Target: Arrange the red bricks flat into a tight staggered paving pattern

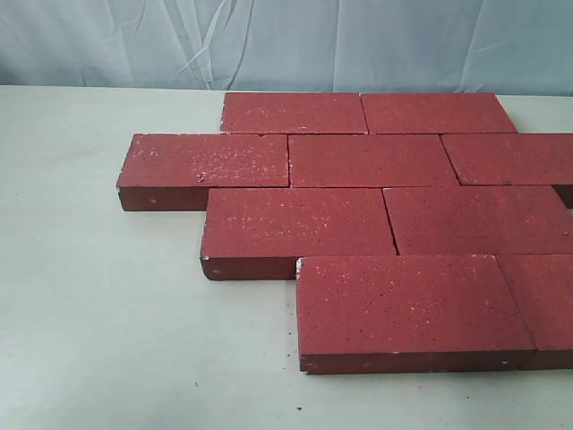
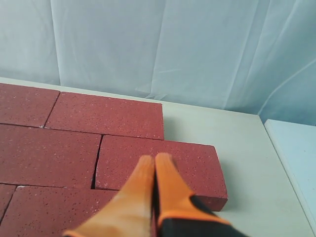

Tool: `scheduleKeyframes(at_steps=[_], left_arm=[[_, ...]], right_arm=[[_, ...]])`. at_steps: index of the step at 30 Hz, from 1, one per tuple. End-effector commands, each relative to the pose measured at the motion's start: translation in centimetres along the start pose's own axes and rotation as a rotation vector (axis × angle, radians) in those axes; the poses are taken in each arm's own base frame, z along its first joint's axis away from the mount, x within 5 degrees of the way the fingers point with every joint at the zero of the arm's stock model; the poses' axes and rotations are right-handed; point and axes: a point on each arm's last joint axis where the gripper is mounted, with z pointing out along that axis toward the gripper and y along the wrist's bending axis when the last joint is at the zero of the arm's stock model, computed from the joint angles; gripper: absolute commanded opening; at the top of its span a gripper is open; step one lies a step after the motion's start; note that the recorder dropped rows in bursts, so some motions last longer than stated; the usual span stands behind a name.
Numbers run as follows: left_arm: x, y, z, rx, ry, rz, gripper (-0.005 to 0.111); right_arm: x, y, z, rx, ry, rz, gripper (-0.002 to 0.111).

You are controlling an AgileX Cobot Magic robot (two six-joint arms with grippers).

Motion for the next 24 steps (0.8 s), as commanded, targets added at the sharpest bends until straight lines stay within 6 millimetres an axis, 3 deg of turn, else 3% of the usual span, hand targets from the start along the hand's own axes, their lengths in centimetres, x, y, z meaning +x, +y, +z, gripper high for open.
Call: scheduleKeyframes(at_steps=[1,24], left_arm=[[0.97,-0.01,-0.05,-0.002,0.091,-0.011,0.000],[0.99,-0.01,-0.05,-0.002,0.093,-0.012,0.000]], right_arm=[[0.00,-0.07,-0.06,0.006,-0.012,0.007,-0.001],[0.00,-0.07,-0.06,0.006,-0.012,0.007,-0.001]])
